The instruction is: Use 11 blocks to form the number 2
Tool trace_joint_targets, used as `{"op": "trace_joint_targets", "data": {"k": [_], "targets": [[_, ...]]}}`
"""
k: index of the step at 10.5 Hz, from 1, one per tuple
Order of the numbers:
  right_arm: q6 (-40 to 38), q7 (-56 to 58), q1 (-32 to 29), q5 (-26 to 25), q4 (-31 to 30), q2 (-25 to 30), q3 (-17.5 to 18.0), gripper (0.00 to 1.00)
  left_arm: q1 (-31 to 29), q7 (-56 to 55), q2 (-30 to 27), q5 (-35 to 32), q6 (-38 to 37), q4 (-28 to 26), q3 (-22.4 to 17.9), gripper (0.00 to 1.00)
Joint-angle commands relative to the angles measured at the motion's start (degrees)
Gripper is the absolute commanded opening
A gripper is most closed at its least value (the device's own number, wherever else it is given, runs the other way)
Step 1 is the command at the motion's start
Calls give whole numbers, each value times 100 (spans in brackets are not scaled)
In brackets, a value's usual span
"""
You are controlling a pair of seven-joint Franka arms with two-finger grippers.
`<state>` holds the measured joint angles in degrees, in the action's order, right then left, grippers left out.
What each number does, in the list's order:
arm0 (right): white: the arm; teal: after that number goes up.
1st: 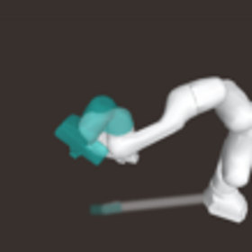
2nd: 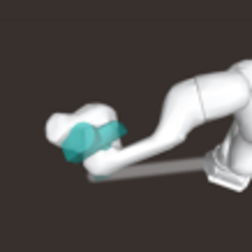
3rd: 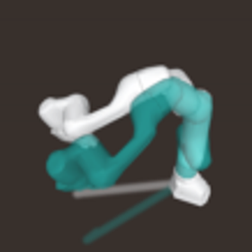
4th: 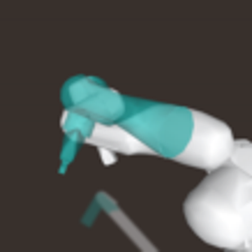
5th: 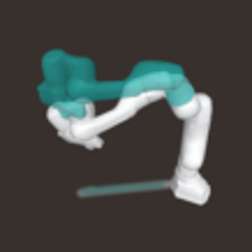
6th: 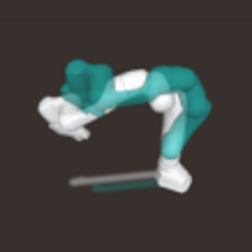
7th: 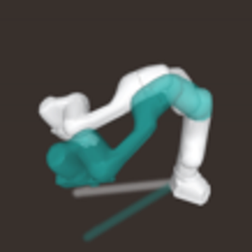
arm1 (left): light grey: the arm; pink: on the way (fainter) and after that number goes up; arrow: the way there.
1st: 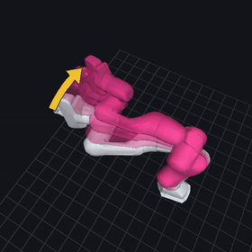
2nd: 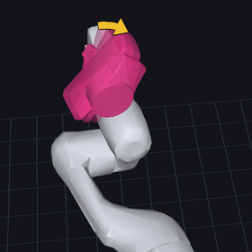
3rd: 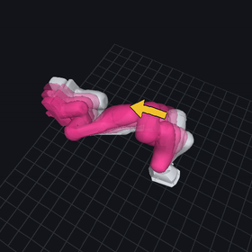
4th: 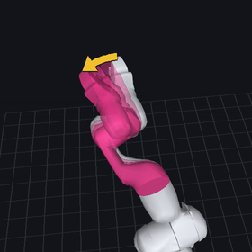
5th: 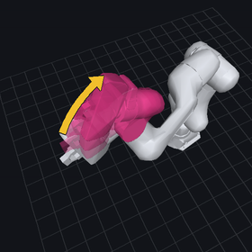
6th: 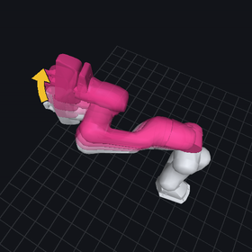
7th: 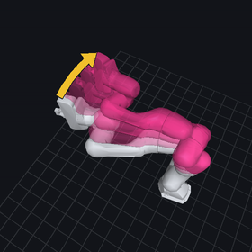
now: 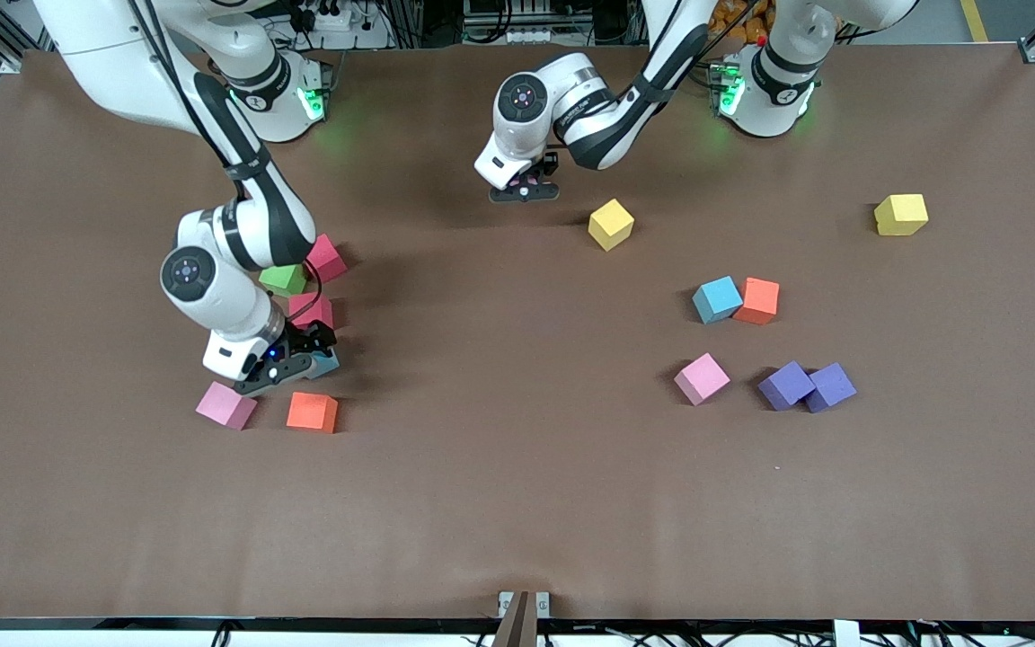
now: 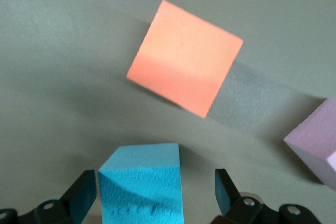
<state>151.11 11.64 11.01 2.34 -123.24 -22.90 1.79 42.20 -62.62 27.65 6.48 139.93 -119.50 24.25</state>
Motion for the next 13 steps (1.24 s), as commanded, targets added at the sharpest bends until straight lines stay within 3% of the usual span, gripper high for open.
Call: {"op": "trace_joint_targets", "data": {"k": [1,3,4,5,6,7,9,13], "targets": [[505,23,50,82,-655,391,-12,100,262,162,126,-15,-89,181,-219,57],[911,23,59,82,-832,365,-12,100,306,198,126,-15,-89,181,-237,57],[912,14,59,82,-824,356,-12,100,306,206,135,-15,-89,181,-237,63],[921,-30,77,82,-815,339,-12,100,306,189,135,-15,-89,181,-237,91],[973,-30,94,82,-815,321,-12,100,297,145,100,-15,-89,181,-237,100],[1008,-39,103,82,-815,295,-12,93,289,136,83,-15,-98,190,-245,100],[1009,-109,103,91,-806,286,-12,70,271,145,-22,-6,-133,190,-394,100],[1009,-109,147,91,-798,277,-12,34,96,329,-654,-32,-1194,374,-500,100]]}}
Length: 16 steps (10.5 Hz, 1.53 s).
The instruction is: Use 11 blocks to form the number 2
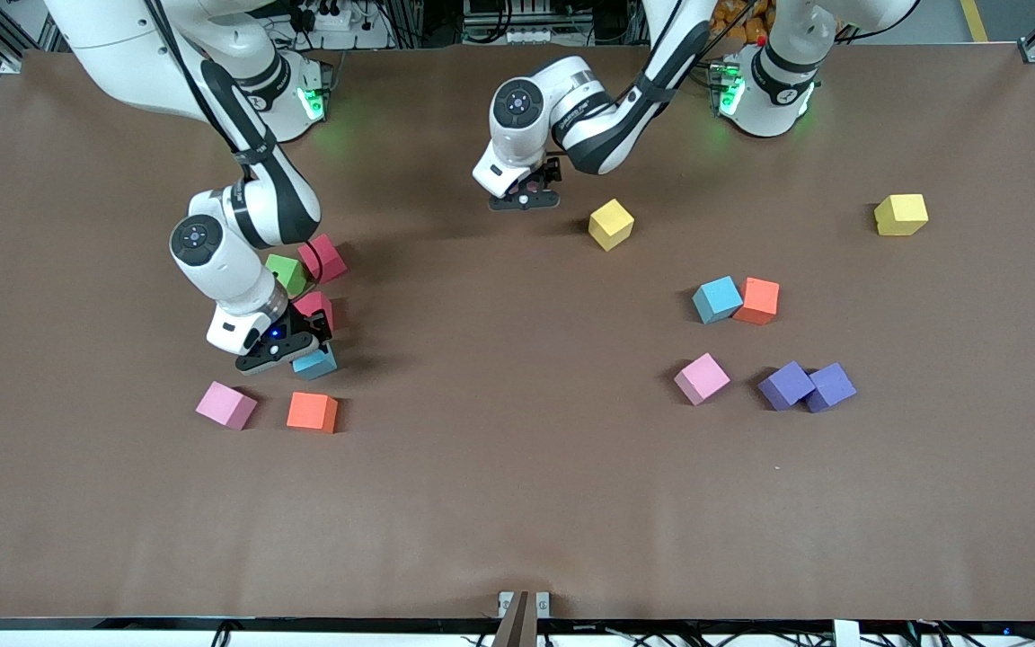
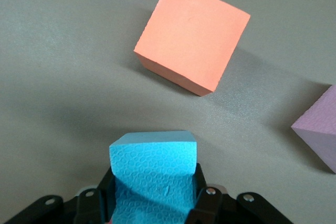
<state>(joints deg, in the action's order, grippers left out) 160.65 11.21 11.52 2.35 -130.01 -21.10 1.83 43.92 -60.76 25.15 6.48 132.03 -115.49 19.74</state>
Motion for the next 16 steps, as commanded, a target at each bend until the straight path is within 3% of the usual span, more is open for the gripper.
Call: {"op": "trace_joint_targets", "data": {"k": [1,3,4,6,9,11,13,16], "targets": [[19,-75,113,91,-95,97,-16,30,-242,318,-501,-67,-502,-26,-49,100],[-173,-58,376,91,202,132,-16,26,-646,608,-642,-128,-660,-113,-75,100],[-522,-58,499,91,474,141,-16,26,-805,635,-765,-547,-661,-270,-84,100],[-1112,-49,797,91,766,202,2,26,-1314,636,-854,-718,-670,-368,-84,100],[-1203,82,1964,82,731,264,-7,25,-1764,531,-941,-692,-486,-858,-207,100],[-1185,904,2519,82,714,211,-7,25,-1957,407,-1484,-561,127,-1683,-207,100],[-1194,2264,2618,91,574,316,45,22,-2098,407,-1697,-158,157,-1889,-199,100],[-1360,4025,2610,99,196,440,142,7,-2239,390,-1917,363,462,-2256,-164,100]]}}
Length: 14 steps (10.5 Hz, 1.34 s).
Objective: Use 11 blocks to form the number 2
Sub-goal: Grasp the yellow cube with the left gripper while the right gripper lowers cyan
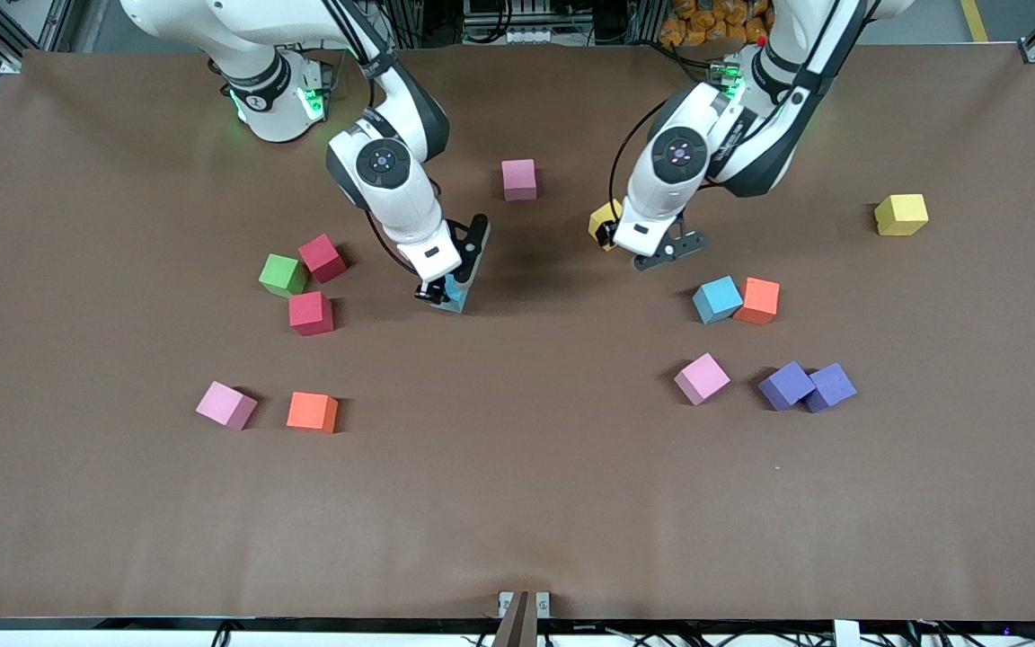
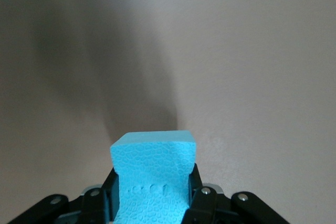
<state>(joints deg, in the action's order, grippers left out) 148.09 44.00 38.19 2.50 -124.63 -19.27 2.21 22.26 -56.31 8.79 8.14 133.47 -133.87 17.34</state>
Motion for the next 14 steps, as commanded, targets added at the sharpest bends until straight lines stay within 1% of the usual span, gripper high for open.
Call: {"op": "trace_joint_targets", "data": {"k": [1,2,3,4,5,7,8,10,12,14], "targets": [[-113,1124,-66,84,-429,310,200,6,-73,-116,-343,197,738,-708,120,100],[-87,1180,-57,111,-622,449,314,6,-73,-247,-326,223,881,-771,173,100],[-96,1181,-48,233,-841,694,376,6,-64,-327,-300,432,917,-772,199,100],[-96,1181,-31,478,-1078,914,403,6,-47,-371,-299,712,979,-772,252,100],[-96,1172,152,706,-1237,1065,395,6,-47,-398,-299,907,988,-772,391,100],[0,1155,600,1321,-1431,1163,360,5,-12,-529,-221,944,997,-763,480,100],[253,998,881,1480,-1580,1180,342,5,-12,-530,-159,944,1040,-755,524,100],[1043,306,1671,1552,-1993,1163,150,5,6,-530,-89,944,1093,-772,542,100],[1135,249,1780,1552,-2143,1233,157,5,24,-530,51,944,1155,-763,542,100],[1196,-152,2130,1561,-2170,1233,122,5,41,-530,183,944,1286,-763,542,100]]}}
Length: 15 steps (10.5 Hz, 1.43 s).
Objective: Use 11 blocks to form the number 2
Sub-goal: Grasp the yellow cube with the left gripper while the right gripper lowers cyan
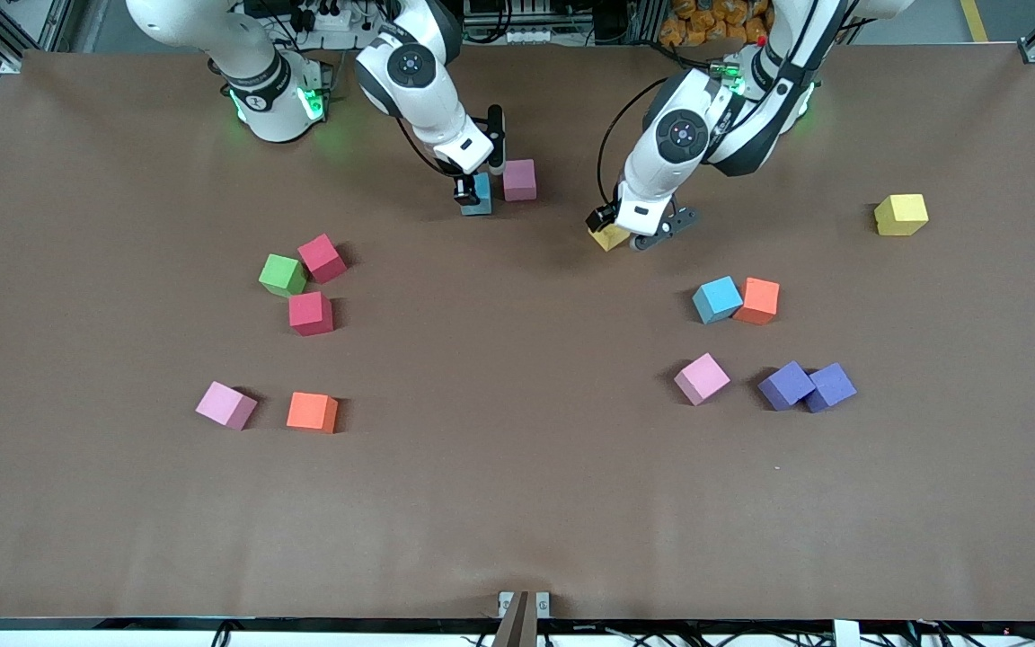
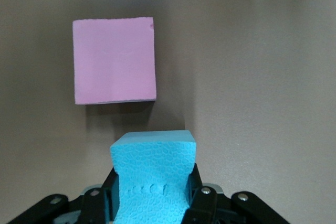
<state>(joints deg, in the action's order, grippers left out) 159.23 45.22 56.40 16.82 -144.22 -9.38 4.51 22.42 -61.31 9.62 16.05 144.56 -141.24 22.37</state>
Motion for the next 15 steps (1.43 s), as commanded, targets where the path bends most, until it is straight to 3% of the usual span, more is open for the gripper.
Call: {"op": "trace_joint_targets", "data": {"k": [1,4,7,11,15], "targets": [[178,-494,449,129,-203,208,-117,5,25,-30,145,153,239,-26,40,100],[196,-777,810,129,-211,164,-354,5,60,-30,277,153,318,-17,31,100],[441,-813,855,129,-211,-37,-363,5,122,-12,356,153,354,-35,31,100],[768,-917,872,138,-194,-310,-354,5,192,58,392,153,354,-26,31,49],[759,-1242,1022,138,-176,-310,-354,4,280,-56,278,153,301,18,40,46]]}}
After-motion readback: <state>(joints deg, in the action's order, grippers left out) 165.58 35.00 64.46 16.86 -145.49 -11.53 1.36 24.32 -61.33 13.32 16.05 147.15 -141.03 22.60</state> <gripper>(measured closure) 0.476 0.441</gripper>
